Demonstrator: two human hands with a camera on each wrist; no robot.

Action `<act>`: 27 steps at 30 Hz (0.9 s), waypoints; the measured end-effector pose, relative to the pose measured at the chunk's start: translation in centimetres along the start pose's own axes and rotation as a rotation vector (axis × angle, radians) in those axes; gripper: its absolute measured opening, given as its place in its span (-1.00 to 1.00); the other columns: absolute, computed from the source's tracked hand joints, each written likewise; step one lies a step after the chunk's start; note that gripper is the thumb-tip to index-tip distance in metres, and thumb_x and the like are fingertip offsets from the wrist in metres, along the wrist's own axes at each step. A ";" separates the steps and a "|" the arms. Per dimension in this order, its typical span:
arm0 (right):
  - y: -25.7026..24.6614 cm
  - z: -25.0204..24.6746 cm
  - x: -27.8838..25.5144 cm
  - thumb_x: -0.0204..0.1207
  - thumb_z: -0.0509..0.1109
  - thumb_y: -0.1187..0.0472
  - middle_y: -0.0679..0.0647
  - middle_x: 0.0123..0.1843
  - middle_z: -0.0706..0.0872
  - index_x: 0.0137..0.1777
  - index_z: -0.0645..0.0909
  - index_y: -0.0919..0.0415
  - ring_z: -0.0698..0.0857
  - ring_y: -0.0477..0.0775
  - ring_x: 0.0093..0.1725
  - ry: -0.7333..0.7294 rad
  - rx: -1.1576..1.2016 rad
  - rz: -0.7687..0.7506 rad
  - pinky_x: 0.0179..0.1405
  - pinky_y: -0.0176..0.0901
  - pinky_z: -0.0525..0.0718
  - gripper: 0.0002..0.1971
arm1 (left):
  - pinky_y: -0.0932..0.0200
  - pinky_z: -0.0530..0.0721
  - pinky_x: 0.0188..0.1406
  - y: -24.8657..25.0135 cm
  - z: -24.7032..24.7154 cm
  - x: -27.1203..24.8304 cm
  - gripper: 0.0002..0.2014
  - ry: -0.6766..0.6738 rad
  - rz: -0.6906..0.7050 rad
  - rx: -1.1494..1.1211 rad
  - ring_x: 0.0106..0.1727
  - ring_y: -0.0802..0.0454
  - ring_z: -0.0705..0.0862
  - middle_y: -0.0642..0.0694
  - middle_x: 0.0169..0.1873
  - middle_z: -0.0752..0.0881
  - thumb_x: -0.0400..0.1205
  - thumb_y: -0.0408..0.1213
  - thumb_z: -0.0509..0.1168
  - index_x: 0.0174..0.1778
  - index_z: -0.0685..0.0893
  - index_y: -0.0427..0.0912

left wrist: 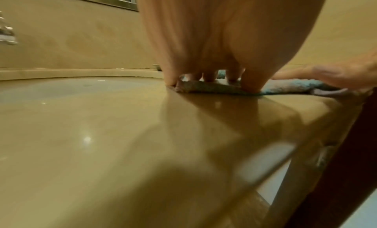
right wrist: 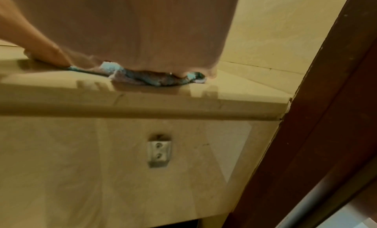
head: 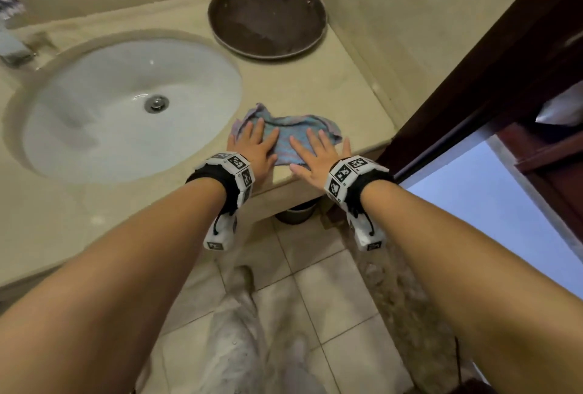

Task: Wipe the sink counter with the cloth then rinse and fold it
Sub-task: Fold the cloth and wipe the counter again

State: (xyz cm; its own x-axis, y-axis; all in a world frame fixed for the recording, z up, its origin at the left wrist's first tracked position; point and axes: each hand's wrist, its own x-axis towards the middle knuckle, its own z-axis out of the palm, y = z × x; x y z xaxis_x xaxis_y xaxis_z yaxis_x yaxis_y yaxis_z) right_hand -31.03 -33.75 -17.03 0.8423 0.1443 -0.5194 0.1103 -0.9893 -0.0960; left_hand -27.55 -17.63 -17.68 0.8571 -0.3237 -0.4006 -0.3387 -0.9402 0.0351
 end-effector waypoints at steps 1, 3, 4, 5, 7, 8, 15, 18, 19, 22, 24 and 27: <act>0.5 -0.4 0.7 0.62 -0.14 -0.29 -0.02 0.70 -0.32 0.62 -0.29 -0.24 -0.28 0.10 0.69 0.009 0.003 0.015 0.56 0.44 -0.25 -0.36 | -0.18 -0.21 0.65 0.1 -0.3 1.2 -0.41 0.007 0.008 -0.001 0.69 -0.17 -0.14 -0.18 0.67 -0.17 0.73 0.03 -0.08 0.66 -0.12 0.04; 1.2 -1.3 2.2 0.61 -0.13 -0.30 -0.01 0.70 -0.31 0.63 -0.28 -0.23 -0.27 0.11 0.69 0.034 0.009 0.039 0.56 0.45 -0.24 -0.35 | -0.20 -0.18 0.65 0.0 -0.8 3.4 -0.41 0.039 0.027 0.000 0.68 -0.19 -0.11 -0.19 0.67 -0.14 0.72 0.04 -0.08 0.66 -0.09 0.02; 1.6 -1.7 3.0 0.61 -0.12 -0.30 0.00 0.70 -0.30 0.63 -0.27 -0.23 -0.27 0.11 0.69 0.047 0.012 0.052 0.57 0.45 -0.23 -0.35 | -0.20 -0.17 0.65 -0.1 -1.2 4.6 -0.41 0.057 0.041 0.005 0.68 -0.20 -0.10 -0.20 0.67 -0.12 0.72 0.04 -0.08 0.66 -0.07 0.01; 2.0 -2.3 4.0 0.61 -0.12 -0.30 0.01 0.70 -0.29 0.63 -0.27 -0.22 -0.26 0.12 0.69 0.059 0.012 0.065 0.57 0.45 -0.22 -0.35 | -0.20 -0.17 0.65 -0.2 -1.7 5.8 -0.41 0.069 0.055 0.014 0.68 -0.21 -0.09 -0.22 0.67 -0.11 0.72 0.04 -0.07 0.66 -0.06 0.00; 2.7 -3.5 6.0 0.61 -0.11 -0.29 0.03 0.71 -0.28 0.64 -0.27 -0.21 -0.25 0.13 0.69 0.066 0.007 0.093 0.56 0.46 -0.20 -0.34 | -0.20 -0.18 0.65 -0.6 -2.7 8.0 -0.41 0.069 0.080 0.032 0.68 -0.21 -0.08 -0.22 0.67 -0.10 0.72 0.03 -0.07 0.66 -0.05 0.00; 3.1 -4.1 6.9 0.61 -0.11 -0.29 0.03 0.71 -0.28 0.64 -0.27 -0.21 -0.24 0.13 0.69 0.063 0.007 0.107 0.55 0.46 -0.20 -0.34 | -0.19 -0.18 0.65 -0.6 -3.3 9.0 -0.41 0.065 0.089 0.039 0.68 -0.20 -0.09 -0.22 0.67 -0.11 0.72 0.03 -0.07 0.66 -0.06 0.00; 6.5 -6.8 10.0 0.62 -0.10 -0.28 0.03 0.71 -0.24 0.64 -0.24 -0.23 -0.20 0.12 0.70 0.079 0.026 0.167 0.56 0.42 -0.19 -0.36 | -0.23 -0.15 0.62 0.8 -5.5 13.5 -0.42 0.041 0.132 0.024 0.68 -0.17 -0.12 -0.18 0.67 -0.14 0.73 0.01 -0.08 0.66 -0.06 -0.01; 7.4 -7.3 10.6 0.62 -0.12 -0.29 0.04 0.71 -0.25 0.63 -0.25 -0.23 -0.19 0.13 0.70 0.071 0.025 0.196 0.57 0.40 -0.21 -0.36 | -0.24 -0.21 0.63 1.5 -6.0 14.6 -0.42 0.035 0.155 0.039 0.68 -0.18 -0.13 -0.19 0.67 -0.15 0.73 0.00 -0.09 0.66 -0.08 -0.03; 7.6 -7.4 10.6 0.61 -0.13 -0.30 0.05 0.71 -0.25 0.64 -0.25 -0.22 -0.18 0.13 0.70 0.068 0.032 0.208 0.58 0.39 -0.22 -0.36 | -0.24 -0.21 0.62 1.9 -6.1 14.9 -0.42 0.028 0.162 0.036 0.68 -0.18 -0.13 -0.18 0.67 -0.16 0.73 0.00 -0.09 0.66 -0.09 -0.04; 7.6 -7.6 10.6 0.61 -0.13 -0.30 0.09 0.71 -0.25 0.64 -0.25 -0.19 -0.18 0.17 0.70 0.043 0.076 0.227 0.62 0.32 -0.22 -0.34 | -0.21 -0.21 0.61 2.2 -6.4 15.5 -0.41 0.011 0.174 0.025 0.69 -0.16 -0.14 -0.16 0.67 -0.16 0.73 0.00 -0.07 0.66 -0.08 -0.02; 7.8 -7.7 10.3 0.61 -0.12 -0.30 0.13 0.71 -0.25 0.65 -0.25 -0.15 -0.15 0.21 0.70 0.028 0.101 0.252 0.63 0.28 -0.21 -0.32 | -0.20 -0.20 0.62 2.6 -6.6 16.0 -0.41 0.003 0.193 0.033 0.69 -0.14 -0.15 -0.15 0.67 -0.16 0.72 0.00 -0.05 0.66 -0.08 0.00; 8.0 -7.4 9.2 0.61 -0.10 -0.30 0.19 0.70 -0.25 0.66 -0.25 -0.10 -0.10 0.27 0.69 0.016 0.134 0.277 0.64 0.22 -0.18 -0.30 | -0.19 -0.20 0.62 3.3 -6.9 16.3 -0.41 -0.024 0.220 0.039 0.69 -0.14 -0.14 -0.13 0.67 -0.15 0.72 0.00 -0.05 0.66 -0.09 0.03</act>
State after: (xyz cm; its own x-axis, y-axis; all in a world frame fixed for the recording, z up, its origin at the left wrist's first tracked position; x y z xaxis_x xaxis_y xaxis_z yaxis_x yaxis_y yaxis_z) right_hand -18.46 -40.49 -16.29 0.8387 -0.1317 -0.5284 -0.1942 -0.9789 -0.0642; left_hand -12.03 -26.76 -17.76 0.7514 -0.5175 -0.4094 -0.5318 -0.8423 0.0886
